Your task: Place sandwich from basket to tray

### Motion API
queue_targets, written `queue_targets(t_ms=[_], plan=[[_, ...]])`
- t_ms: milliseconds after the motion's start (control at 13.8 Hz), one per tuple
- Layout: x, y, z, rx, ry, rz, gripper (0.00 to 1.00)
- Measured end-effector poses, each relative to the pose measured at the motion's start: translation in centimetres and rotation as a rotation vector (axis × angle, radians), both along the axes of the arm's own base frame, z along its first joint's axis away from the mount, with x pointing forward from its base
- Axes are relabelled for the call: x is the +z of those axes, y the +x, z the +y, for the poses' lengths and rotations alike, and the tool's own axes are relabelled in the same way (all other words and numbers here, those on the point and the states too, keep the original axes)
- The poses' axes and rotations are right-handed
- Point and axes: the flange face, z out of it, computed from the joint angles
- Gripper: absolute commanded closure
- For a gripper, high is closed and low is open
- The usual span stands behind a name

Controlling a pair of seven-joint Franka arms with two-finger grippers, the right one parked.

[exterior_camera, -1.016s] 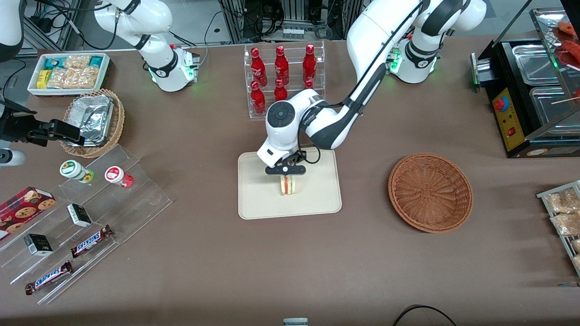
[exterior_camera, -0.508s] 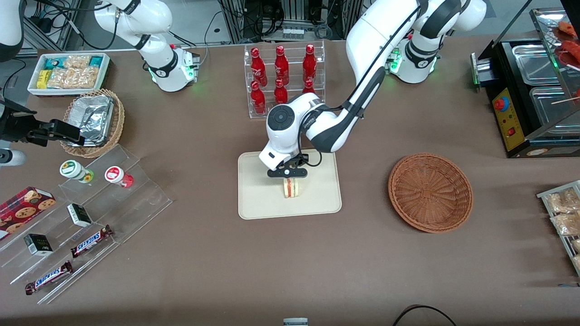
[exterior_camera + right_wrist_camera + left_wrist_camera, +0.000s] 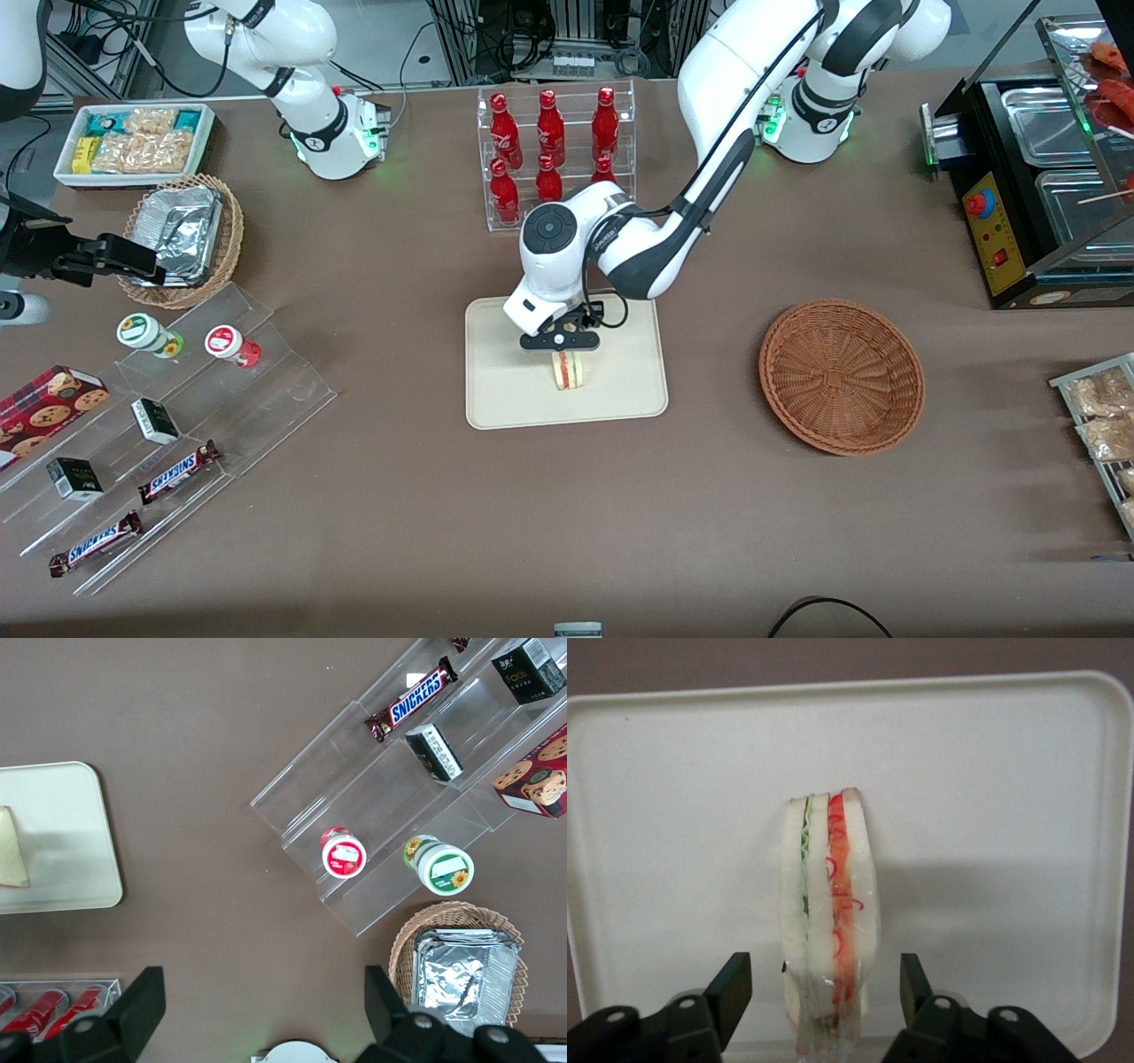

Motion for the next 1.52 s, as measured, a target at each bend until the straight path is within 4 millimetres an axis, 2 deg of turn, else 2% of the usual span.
queue_targets(t_ms=[145,218,435,508,653,944,1161,1379,1524], plan=[[4.8,1.3,1.7,0.049,0.028,-0.019,0.0],[7.7,2.0,3.2,0.074,0.051,-0.028,0.0],[16.8,4.4,9.8,0.155,0.084,-0.045,0.0],[19.2,5.2,12.3,0.156,0.081,-0.048,0.0],[22.7,6.4,17.5,0.132,0.063,-0.017,0.0],[27.9,7.8,28.7,0.034,0.066,0.057,0.0],[30.7,7.2,36.7,-0.032,0.045,0.07,0.0],[31.6,5.8,43.1,-0.071,0.037,0.074,0.0],[32.1,5.0,46.0,-0.08,0.026,0.075,0.0]])
